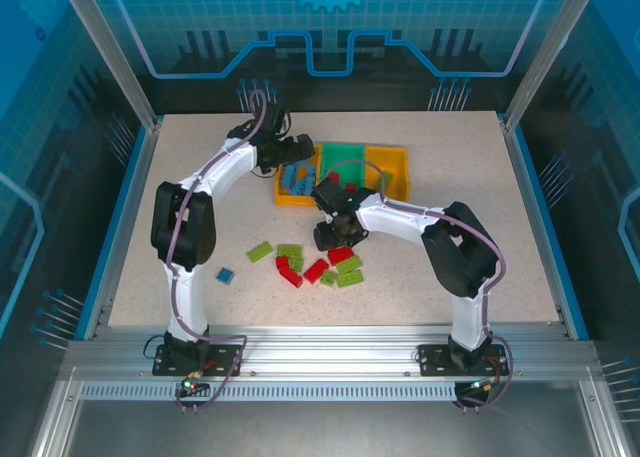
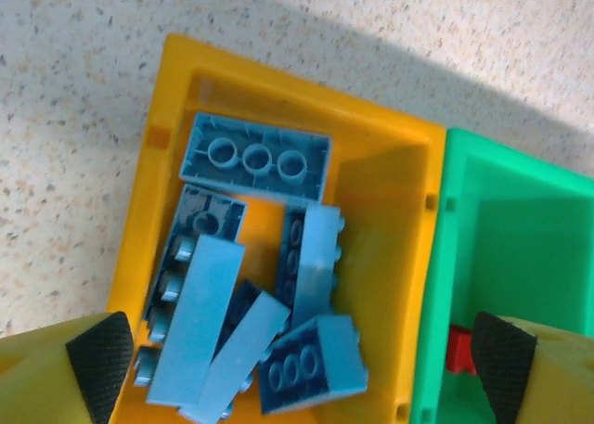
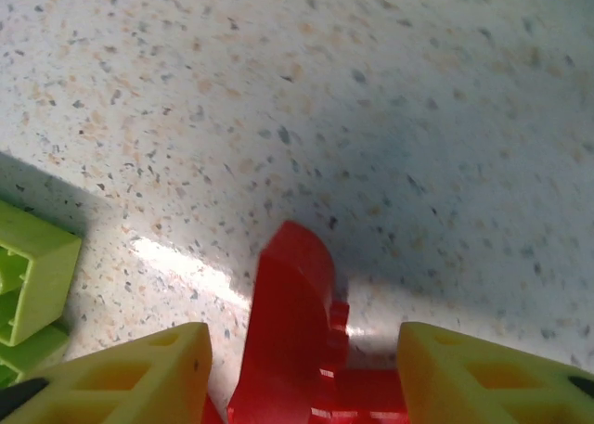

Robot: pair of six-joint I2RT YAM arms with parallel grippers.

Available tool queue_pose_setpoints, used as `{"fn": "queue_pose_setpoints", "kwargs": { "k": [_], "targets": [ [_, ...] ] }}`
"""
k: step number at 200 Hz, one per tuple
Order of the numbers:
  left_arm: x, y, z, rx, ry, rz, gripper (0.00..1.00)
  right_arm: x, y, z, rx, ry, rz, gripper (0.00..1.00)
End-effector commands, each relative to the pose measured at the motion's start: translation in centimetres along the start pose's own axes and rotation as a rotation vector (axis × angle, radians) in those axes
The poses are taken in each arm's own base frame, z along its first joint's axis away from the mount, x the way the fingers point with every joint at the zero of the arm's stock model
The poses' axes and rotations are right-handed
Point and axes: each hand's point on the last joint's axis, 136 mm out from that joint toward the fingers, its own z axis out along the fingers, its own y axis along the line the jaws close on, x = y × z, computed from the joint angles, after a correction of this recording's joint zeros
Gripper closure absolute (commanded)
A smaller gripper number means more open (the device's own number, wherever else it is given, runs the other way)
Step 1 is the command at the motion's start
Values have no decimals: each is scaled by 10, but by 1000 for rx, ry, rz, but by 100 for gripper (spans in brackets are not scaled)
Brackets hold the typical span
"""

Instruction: Sort the legos into containers by color

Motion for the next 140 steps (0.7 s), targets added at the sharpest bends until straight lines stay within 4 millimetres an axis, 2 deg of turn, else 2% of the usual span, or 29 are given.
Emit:
{"fn": "queue_pose_setpoints", "kwargs": {
  "k": [1, 27, 58, 90, 106, 124, 140],
  "targets": [
    [-7, -5, -41, 32, -53, -17, 1, 3, 9, 4, -10, 51, -28, 59],
    [-3, 0, -71, 38, -85, -21, 1, 3, 10, 1, -19, 54, -27, 73],
    [18, 22, -102, 13, -95, -28, 1, -17, 11, -28, -58, -21, 0, 76],
    [67, 72, -118, -114, -53, -26, 1, -56, -4, -68, -124, -134, 75, 77],
    [94, 96, -125, -170, -25, -42, 1, -76, -16, -81, -139, -176, 98, 78],
    [125, 118, -131, -213, 14, -79, 1, -98, -32, -87, -111, -212, 107, 78],
    [153, 136, -135, -247, 50, -119, 1, -117, -49, -85, -68, -230, 126, 78]
  ]
}}
